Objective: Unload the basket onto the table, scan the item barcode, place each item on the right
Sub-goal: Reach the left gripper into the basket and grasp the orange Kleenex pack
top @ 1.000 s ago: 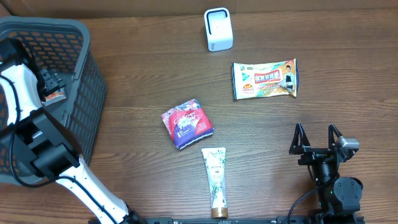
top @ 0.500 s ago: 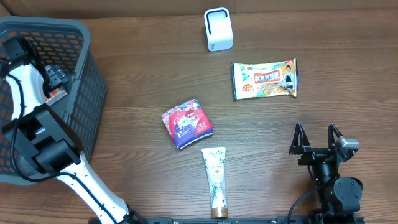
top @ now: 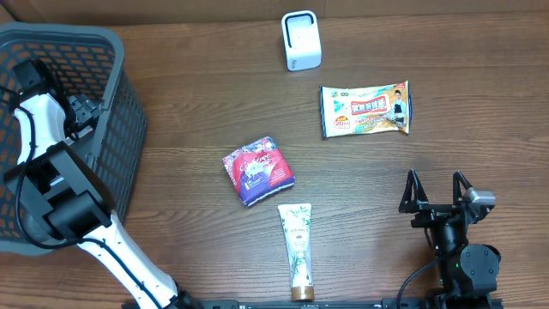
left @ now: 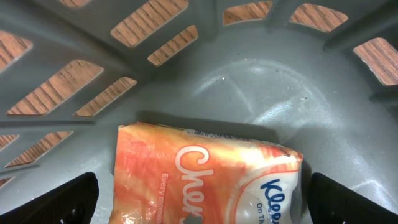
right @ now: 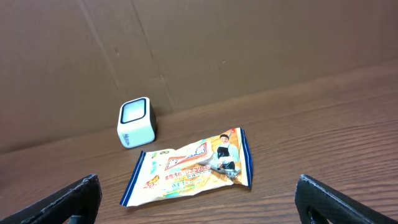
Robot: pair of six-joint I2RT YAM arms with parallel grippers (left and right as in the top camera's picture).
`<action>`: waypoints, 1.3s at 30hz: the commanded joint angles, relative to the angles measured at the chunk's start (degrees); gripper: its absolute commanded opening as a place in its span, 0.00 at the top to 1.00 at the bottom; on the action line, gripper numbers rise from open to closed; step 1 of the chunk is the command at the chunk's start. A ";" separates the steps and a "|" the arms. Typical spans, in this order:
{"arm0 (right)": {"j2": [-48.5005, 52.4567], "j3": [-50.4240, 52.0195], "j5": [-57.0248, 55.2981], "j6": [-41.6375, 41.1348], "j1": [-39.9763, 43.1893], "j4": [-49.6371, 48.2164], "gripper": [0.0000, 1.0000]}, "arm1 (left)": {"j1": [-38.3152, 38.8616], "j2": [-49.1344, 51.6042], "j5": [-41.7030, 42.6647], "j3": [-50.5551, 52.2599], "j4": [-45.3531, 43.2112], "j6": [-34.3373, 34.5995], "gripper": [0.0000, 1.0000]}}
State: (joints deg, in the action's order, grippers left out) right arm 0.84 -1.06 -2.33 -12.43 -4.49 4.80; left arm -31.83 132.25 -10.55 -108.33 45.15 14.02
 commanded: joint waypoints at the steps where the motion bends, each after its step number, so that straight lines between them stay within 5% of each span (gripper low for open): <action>1: -0.68 0.59 0.07 -0.46 0.35 -0.15 0.00 | 0.48 1.57 -0.63 2.43 1.31 0.79 0.00; 13: -0.68 0.59 0.07 -0.48 0.35 -0.17 0.00 | 0.46 1.46 -3.48 2.43 3.50 0.79 0.36; 25: -0.68 0.59 0.07 -0.46 0.35 -0.15 0.00 | 0.46 -8.17 -3.58 2.32 6.71 0.81 0.34; 34: -0.68 0.59 0.07 -0.46 0.35 -0.17 0.00 | 0.48 -26.88 -2.67 2.32 12.31 0.87 0.31; 39: -0.68 0.59 0.07 -0.46 0.35 -0.15 0.00 | 0.66 -38.34 5.92 2.32 16.96 1.95 0.31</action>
State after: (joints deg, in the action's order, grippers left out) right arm 0.84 -1.06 -2.31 -12.43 -4.49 4.80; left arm -31.46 99.35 -10.90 -105.78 60.64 15.09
